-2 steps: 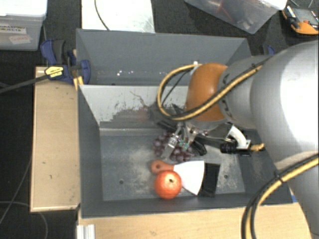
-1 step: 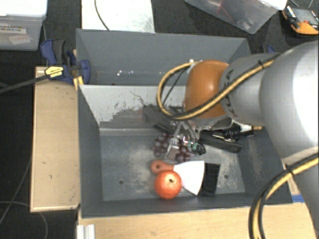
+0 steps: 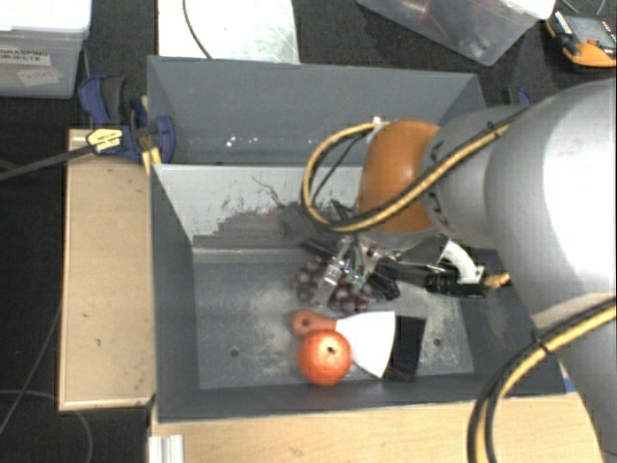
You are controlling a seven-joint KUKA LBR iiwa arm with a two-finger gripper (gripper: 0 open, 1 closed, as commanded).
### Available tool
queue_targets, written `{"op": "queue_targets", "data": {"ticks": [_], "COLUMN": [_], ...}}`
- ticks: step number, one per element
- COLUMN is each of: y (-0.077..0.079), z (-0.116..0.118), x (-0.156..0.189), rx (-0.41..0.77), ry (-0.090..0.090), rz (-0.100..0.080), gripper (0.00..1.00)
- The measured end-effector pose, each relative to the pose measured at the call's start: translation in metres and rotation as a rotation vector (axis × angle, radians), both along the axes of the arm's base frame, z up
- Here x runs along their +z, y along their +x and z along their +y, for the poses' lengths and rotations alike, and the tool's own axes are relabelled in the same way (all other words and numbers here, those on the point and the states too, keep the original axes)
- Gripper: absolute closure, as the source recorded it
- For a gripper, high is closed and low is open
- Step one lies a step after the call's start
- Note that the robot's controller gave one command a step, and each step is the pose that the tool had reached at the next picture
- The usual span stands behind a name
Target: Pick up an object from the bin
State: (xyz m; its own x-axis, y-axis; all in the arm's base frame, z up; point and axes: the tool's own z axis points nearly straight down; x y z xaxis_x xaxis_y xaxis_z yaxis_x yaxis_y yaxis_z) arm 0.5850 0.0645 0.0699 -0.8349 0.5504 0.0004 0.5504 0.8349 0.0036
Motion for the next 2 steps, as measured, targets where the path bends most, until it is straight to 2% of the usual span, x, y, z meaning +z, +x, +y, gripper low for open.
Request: {"op": "queue_targets", "data": {"ticks": [1,2], "y": [0.0065,0.0036], "z": [-0.0006,0.0002], "x": [0.0014,0.0023], "rx": [0.312,0.036], "ry": [-0.005,-0.001], "rz": [-0.002,-0.009], "gripper": [0.00,1.00]}}
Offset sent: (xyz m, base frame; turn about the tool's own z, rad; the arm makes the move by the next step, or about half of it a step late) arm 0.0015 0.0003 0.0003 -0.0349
